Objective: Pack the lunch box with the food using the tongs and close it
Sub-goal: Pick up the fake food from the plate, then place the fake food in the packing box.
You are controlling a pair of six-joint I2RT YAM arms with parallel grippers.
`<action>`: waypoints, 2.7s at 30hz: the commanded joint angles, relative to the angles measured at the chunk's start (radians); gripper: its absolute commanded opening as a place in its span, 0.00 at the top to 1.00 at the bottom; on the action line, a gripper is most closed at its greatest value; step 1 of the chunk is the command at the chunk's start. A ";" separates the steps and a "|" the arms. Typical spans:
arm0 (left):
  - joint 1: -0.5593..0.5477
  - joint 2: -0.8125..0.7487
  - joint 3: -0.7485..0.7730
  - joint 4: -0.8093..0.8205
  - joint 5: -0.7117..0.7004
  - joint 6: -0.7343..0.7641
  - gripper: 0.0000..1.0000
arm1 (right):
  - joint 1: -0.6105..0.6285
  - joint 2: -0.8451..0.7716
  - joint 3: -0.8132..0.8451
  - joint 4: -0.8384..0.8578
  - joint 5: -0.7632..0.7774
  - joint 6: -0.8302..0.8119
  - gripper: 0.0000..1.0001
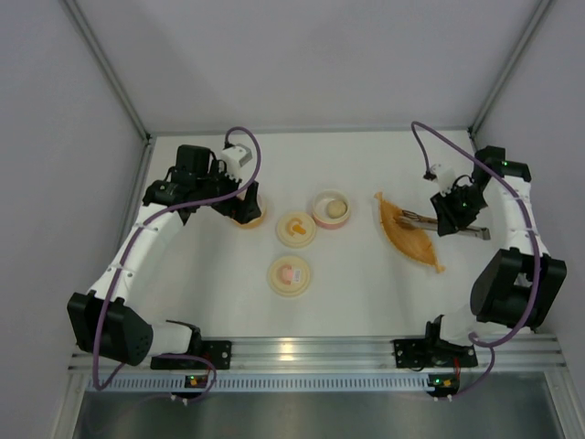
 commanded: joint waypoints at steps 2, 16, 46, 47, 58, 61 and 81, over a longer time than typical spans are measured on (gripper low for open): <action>0.019 -0.021 0.003 0.039 0.017 -0.026 0.02 | -0.011 -0.043 0.052 -0.082 -0.060 0.001 1.00; 0.294 0.054 0.018 0.047 0.216 -0.144 0.02 | 0.393 -0.003 0.247 0.117 -0.194 0.359 1.00; 0.470 0.051 -0.114 0.068 0.216 -0.167 0.02 | 0.909 0.590 0.692 0.512 -0.129 0.794 1.00; 0.470 0.052 -0.117 0.067 0.218 -0.166 0.02 | 0.911 0.595 0.688 0.515 -0.123 0.791 1.00; 0.485 0.062 -0.128 0.062 0.221 -0.143 0.02 | 0.940 0.626 0.667 0.507 -0.017 0.770 1.00; 0.487 0.062 -0.129 0.062 0.222 -0.141 0.02 | 0.947 0.632 0.670 0.506 -0.010 0.770 1.00; 0.487 0.068 -0.128 0.055 0.225 -0.129 0.02 | 0.950 0.642 0.670 0.484 -0.020 0.760 0.59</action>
